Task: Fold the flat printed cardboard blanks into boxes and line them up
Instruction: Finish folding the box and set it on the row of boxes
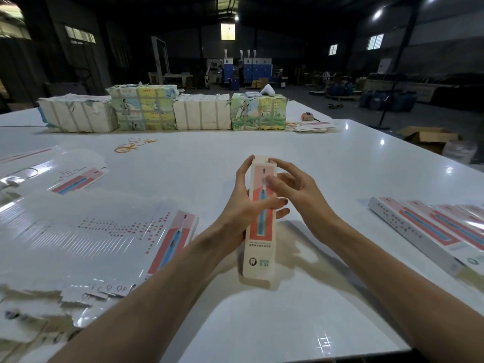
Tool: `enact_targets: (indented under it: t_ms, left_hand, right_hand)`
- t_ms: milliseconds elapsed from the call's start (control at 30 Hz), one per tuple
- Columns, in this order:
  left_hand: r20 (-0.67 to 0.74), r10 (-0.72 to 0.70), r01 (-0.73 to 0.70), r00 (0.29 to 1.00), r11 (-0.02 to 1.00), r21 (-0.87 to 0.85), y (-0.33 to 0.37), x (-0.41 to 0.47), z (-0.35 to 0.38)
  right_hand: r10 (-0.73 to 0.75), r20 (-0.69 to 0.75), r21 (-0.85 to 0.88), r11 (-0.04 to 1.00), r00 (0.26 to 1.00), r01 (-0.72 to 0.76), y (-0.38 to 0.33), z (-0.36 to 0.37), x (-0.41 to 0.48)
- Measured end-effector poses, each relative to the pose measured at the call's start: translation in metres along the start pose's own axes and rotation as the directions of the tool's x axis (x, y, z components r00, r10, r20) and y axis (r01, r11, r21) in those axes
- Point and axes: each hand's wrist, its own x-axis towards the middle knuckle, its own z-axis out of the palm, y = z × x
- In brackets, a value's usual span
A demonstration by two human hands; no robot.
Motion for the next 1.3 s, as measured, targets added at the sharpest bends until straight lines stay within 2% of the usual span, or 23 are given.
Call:
enact_targets:
  t_ms: [233,467,533,667,733,933,1067,1167,1300]
  left_hand:
    - [-0.065,0.027,-0.014,0.998,0.982,0.19,-0.005,-0.003,-0.003]
    - [-0.074,-0.018,0.031,0.997,0.985,0.169,-0.013,0.0,0.005]
    - [-0.056,-0.044,0.056,0.997,0.975,0.215,-0.011,-0.003,0.007]
    - [-0.008,-0.109,0.108,0.994,0.973,0.204,-0.007,-0.006,0.009]
    - [0.027,-0.116,0.109,0.993,0.973,0.202,-0.005,-0.008,0.01]
    - [0.099,-0.155,0.13,0.983,0.967,0.217,-0.001,-0.009,0.011]
    - [0.127,-0.223,0.21,0.966,0.972,0.11,-0.002,-0.007,0.008]
    - [0.112,-0.196,0.178,0.974,0.972,0.151,-0.003,-0.008,0.006]
    - [0.108,-0.188,0.16,0.976,0.961,0.225,-0.003,-0.009,0.008]
  right_hand:
    - [0.031,0.116,-0.019,0.999,0.993,-0.029,0.0,0.001,0.001]
    - [0.066,0.116,0.039,0.997,0.991,-0.071,0.008,-0.005,0.005]
    - [0.059,0.089,0.042,0.997,0.994,-0.063,0.008,-0.008,0.008]
    - [0.083,-0.06,0.051,0.995,0.995,-0.08,0.012,-0.016,0.015]
    - [0.106,-0.086,0.063,0.993,0.991,-0.101,0.012,-0.019,0.017]
    - [-0.025,-0.086,-0.066,0.998,0.996,0.019,0.009,-0.027,0.014]
    - [-0.091,-0.055,-0.096,0.992,0.994,0.086,0.008,-0.026,0.012]
    - [-0.046,-0.03,-0.02,0.999,0.999,0.045,0.004,-0.025,0.012]
    - [0.077,-0.036,0.176,0.982,0.996,-0.07,-0.004,-0.025,0.014]
